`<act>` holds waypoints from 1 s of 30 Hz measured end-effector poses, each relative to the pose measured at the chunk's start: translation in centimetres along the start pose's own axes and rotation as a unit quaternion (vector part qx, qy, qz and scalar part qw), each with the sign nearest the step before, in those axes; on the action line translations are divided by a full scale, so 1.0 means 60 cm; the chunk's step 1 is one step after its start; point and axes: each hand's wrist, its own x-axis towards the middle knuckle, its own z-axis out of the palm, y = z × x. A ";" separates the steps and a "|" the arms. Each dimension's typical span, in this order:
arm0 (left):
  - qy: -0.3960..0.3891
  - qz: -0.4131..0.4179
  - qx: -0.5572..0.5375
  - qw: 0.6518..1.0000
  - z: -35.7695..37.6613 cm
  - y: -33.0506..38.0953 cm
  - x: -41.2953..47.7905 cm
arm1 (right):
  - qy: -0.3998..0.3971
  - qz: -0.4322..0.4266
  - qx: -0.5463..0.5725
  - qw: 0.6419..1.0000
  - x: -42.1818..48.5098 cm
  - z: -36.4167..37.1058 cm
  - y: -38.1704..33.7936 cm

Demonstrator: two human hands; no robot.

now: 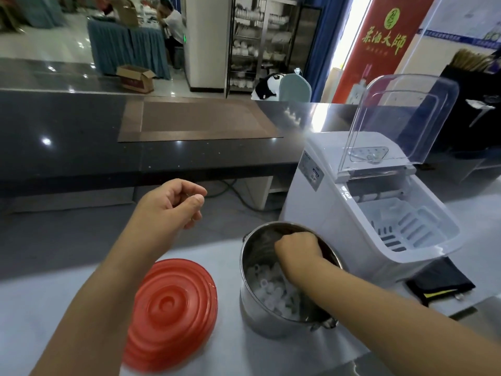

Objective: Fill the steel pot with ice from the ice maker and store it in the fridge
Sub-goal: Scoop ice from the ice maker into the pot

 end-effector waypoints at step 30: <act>-0.096 0.032 -0.037 0.994 0.164 0.049 0.005 | 0.213 0.006 0.594 0.775 -0.102 0.008 0.111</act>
